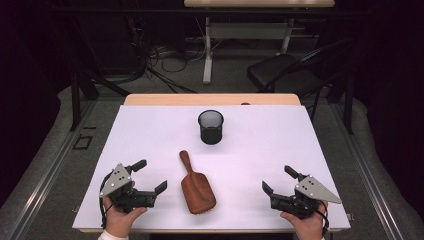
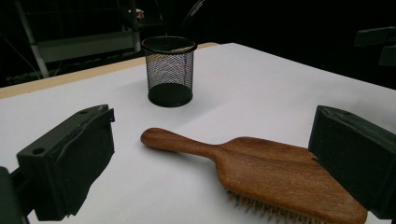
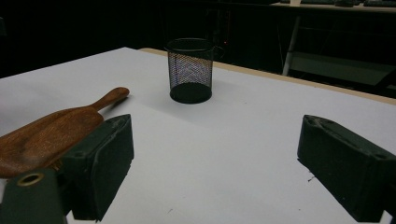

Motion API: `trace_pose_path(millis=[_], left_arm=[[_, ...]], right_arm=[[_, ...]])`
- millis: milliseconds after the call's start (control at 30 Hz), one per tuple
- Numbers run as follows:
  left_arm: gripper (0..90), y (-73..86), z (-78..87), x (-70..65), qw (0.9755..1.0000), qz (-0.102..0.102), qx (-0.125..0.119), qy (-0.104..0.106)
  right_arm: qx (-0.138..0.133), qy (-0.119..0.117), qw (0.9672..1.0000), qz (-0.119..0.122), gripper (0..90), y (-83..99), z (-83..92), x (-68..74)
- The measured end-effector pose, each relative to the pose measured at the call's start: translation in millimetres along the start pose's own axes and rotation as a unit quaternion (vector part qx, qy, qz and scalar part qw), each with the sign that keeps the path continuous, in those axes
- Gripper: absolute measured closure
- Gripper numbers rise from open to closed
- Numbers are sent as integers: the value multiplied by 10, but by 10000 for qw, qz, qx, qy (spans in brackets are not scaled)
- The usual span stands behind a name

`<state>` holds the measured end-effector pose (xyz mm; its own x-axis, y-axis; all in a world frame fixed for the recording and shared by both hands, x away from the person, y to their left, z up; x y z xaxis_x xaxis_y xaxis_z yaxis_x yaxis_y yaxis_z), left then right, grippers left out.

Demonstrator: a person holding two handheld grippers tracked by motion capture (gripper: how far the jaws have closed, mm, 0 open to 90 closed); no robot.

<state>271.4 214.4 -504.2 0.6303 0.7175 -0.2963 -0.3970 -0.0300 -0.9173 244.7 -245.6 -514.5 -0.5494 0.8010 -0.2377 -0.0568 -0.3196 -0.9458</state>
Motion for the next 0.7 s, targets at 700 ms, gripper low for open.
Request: trace_pose_path(millis=[700], left_arm=[[2, -15, -1, -16, 9995, 192, 262, -3]], right_arm=[[65, 71, 9992, -377, 119, 61, -34, -70]])
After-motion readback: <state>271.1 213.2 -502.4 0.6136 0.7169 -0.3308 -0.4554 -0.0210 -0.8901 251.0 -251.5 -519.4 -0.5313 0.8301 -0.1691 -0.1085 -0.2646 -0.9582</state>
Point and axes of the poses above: each handheld gripper's, and its own axes: z roughly backward along the jaws, y roughly out of its underside, x roughly to its left, the point moved 1 cm from there along -z, roughly forward along the jaws, and after that the axes turned 14 degrees about z, right-handed, at the moved point
